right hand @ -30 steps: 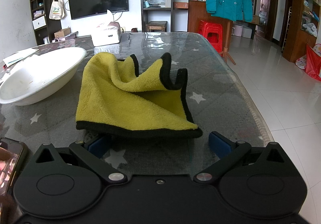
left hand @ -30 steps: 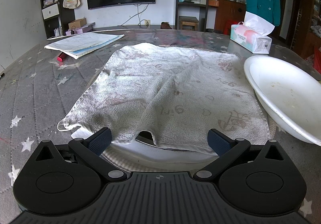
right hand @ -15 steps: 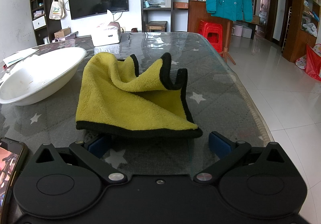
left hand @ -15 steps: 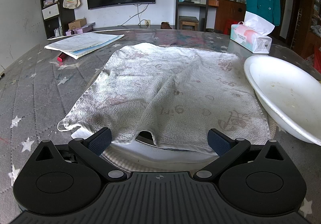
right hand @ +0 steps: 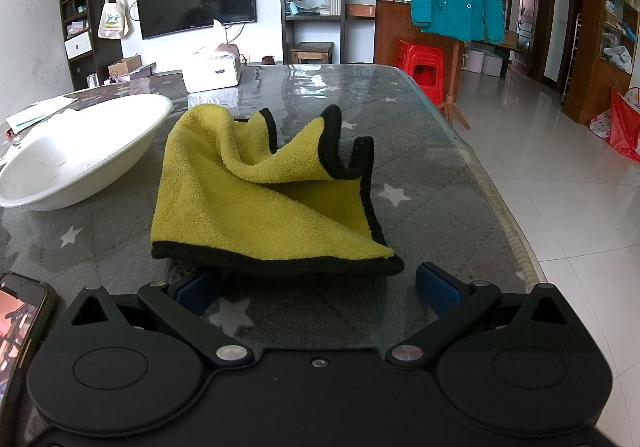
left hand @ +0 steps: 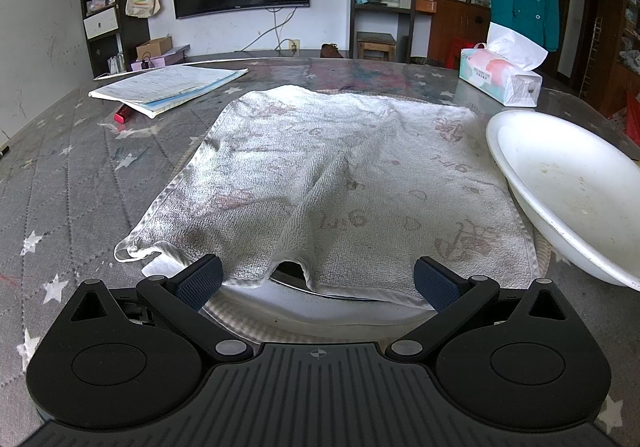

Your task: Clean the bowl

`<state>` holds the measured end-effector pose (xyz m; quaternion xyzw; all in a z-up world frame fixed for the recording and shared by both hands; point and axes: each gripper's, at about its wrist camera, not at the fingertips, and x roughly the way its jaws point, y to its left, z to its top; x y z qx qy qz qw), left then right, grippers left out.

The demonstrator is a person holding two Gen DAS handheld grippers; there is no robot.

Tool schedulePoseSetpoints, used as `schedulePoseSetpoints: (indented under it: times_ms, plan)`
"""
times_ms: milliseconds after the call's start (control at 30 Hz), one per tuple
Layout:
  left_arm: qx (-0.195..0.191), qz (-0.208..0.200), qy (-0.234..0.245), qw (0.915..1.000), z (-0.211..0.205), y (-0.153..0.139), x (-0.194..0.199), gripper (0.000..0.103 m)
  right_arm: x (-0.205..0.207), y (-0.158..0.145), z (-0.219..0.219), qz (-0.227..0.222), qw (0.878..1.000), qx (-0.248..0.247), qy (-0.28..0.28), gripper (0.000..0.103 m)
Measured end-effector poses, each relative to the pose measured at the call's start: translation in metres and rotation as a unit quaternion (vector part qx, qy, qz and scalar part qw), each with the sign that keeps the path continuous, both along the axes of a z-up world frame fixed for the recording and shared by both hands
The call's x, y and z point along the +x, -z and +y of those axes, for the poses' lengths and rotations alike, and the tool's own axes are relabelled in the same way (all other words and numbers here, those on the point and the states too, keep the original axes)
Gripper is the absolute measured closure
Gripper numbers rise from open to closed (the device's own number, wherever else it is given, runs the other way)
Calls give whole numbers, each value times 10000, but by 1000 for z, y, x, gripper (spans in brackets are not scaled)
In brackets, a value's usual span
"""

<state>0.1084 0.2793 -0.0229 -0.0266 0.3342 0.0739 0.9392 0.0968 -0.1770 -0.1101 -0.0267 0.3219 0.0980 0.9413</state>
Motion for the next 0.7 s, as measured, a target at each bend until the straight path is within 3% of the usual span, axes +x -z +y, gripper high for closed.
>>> schedulePoseSetpoints:
  times_ms: [700]
  plan:
    - [3, 2, 0, 10000, -1, 0, 0, 0, 0, 0, 0, 0, 10000, -1, 0, 0]
